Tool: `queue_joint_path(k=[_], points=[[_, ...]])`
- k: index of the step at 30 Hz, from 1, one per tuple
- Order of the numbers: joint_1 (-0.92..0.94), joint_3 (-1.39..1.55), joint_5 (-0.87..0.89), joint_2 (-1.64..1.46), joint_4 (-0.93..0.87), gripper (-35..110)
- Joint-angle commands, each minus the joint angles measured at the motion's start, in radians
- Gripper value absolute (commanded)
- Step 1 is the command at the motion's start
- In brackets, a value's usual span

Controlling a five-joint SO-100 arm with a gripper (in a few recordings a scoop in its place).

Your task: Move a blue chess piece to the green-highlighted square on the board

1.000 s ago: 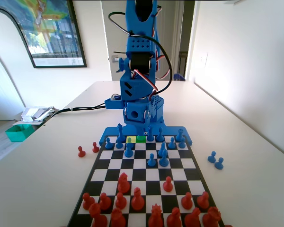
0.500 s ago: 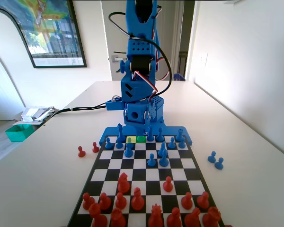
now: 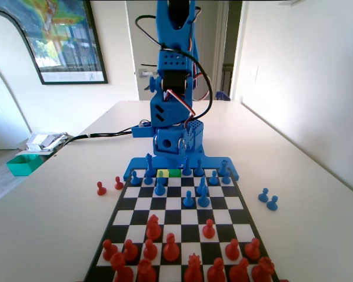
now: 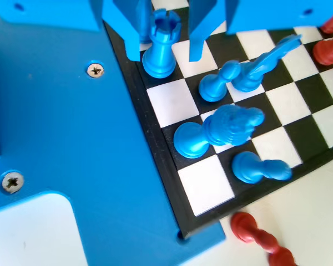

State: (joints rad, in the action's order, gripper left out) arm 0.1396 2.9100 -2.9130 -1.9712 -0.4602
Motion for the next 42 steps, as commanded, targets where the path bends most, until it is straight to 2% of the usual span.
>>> queue_joint_path(k=[1,9,16,20,24,42], points=[[0.012,-0.023,-0.135,-0.003,-0.026,13],[0.006,-0.161,-0.114,-0.015,-0.21,13],[-0.003,-0.341,-0.084,-0.035,-0.44,12],[-0.018,-0.451,-0.032,-0.057,-0.597,3],[-0.038,-0.535,0.057,-0.1,-0.718,1],[-0.172,-0.755,0.828,-0.365,-0.914,1]])
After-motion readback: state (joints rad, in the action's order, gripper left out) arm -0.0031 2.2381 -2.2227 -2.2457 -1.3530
